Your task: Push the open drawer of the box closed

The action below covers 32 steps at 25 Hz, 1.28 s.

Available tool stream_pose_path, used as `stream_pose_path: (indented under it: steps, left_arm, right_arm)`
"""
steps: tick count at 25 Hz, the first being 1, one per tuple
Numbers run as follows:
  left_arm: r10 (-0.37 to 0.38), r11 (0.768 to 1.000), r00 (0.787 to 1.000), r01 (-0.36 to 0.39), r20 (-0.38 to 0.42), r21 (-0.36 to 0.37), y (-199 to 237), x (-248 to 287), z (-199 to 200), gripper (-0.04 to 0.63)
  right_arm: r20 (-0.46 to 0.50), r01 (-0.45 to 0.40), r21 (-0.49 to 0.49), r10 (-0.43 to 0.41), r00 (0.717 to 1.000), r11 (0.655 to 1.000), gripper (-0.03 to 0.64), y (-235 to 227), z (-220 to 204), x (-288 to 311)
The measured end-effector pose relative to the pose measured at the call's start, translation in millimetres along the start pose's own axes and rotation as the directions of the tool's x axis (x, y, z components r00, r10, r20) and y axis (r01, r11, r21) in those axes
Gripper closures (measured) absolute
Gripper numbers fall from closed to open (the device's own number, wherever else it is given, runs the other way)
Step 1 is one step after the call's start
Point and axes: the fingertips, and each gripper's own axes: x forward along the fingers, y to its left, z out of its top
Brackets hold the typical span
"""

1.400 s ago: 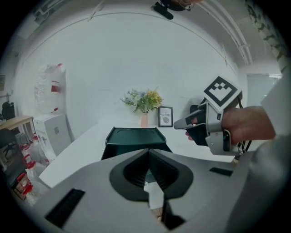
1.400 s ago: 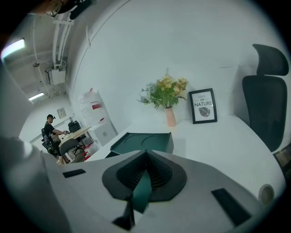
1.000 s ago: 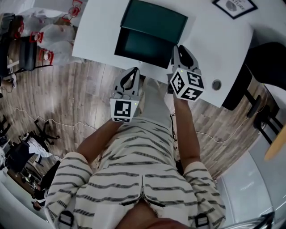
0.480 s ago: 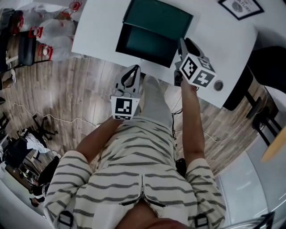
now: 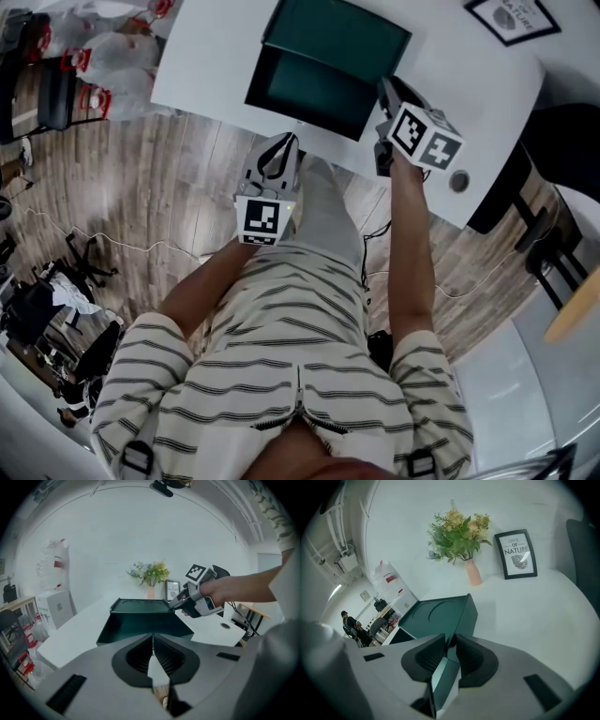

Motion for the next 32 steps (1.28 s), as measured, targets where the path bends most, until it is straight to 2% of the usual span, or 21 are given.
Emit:
stream_pose_path:
  steps: [16,22,32]
  left_arm:
    - [0.017,0.999,0.997,-0.020,-0.076,-0.036,3,36,-47,0.502]
    - [0.023,0.997,0.996,-0.029,-0.084,-0.074,3,46,-53,0.505]
    - [0.028,0.996,0.994,-0.036,-0.107,-0.079,2,54,-54,0.522]
  right_arm:
    - [-0.022,-0.017,0.012,0.018,1.000,1.000,0.532,-2,-1,1]
    - [-0.020,-0.019,0.015,0.020,1.000,1.000,0.532,-1,-1,1]
    - [-0.029,-0.024,0.013,0.024,0.999,1.000,0.531,0,-1,1]
